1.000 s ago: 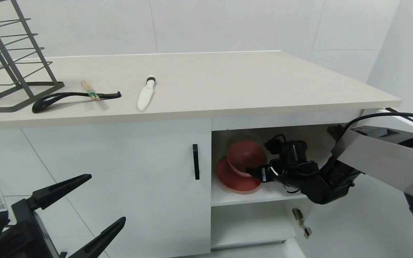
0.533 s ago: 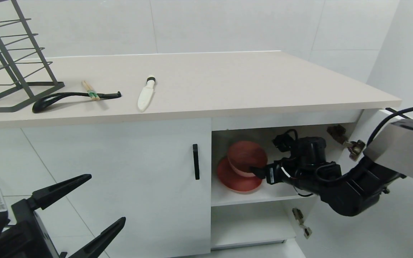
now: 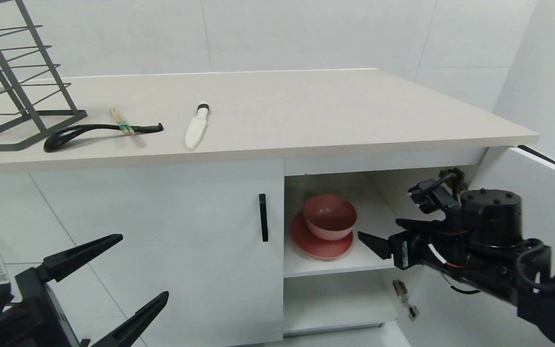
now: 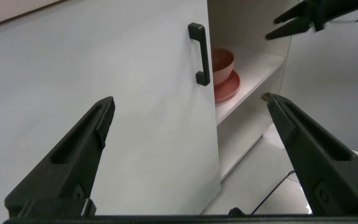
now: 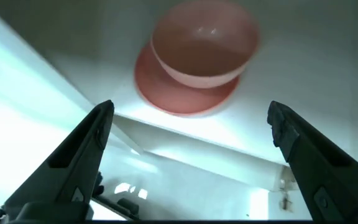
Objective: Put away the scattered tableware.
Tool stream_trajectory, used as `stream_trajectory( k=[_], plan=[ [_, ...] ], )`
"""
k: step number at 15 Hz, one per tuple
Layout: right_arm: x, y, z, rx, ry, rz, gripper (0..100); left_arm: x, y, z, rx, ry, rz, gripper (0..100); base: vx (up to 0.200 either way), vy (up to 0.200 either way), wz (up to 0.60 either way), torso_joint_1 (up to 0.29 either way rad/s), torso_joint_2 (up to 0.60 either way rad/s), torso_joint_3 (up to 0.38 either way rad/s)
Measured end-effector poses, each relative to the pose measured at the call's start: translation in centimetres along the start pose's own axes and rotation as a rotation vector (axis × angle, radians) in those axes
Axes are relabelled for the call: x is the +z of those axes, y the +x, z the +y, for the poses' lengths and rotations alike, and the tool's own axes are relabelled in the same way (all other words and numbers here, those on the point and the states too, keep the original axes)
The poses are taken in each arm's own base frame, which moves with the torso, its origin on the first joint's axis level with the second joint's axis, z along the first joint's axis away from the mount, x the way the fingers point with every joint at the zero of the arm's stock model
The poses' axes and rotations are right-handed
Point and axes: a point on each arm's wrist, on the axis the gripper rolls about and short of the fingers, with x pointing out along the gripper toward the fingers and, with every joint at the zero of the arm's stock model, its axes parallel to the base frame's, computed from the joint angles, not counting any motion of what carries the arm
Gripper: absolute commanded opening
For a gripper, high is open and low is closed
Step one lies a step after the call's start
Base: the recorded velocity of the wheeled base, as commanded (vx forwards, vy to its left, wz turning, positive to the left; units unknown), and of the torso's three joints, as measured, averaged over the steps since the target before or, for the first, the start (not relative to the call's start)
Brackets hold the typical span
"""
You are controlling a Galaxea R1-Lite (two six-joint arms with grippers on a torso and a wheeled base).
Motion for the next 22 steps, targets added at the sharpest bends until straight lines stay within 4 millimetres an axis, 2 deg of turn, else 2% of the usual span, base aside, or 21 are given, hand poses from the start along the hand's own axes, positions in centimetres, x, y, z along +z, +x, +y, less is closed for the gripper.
stream_trajectory(
  k=[7, 13, 18, 22],
  plan=[
    [1.0, -10.9, 0.9, 0.049, -0.027, -0.218, 100, 0.1, 0.0, 0.1, 0.007, -0.018, -0.003, 100, 0.000, 0.000, 0.00, 0.000, 0.00, 0.000],
    [-0.2, -19.7, 0.6, 0.050, -0.036, -0.302, 100, -0.5, -1.0, 0.7, 0.093, -0.097, 0.043, 100, 0.000, 0.000, 0.00, 0.000, 0.00, 0.000],
    [-0.3, -23.9, 0.2, -0.019, -0.056, -0.479, 100, -0.5, -3.2, 0.8, 0.174, -0.148, 0.034, 100, 0.000, 0.000, 0.00, 0.000, 0.00, 0.000],
    [-1.1, -26.4, 0.3, -0.103, -0.102, -0.571, 100, -0.6, -6.2, 0.3, 0.291, -0.150, -0.028, 100, 0.000, 0.000, 0.00, 0.000, 0.00, 0.000]
  ],
)
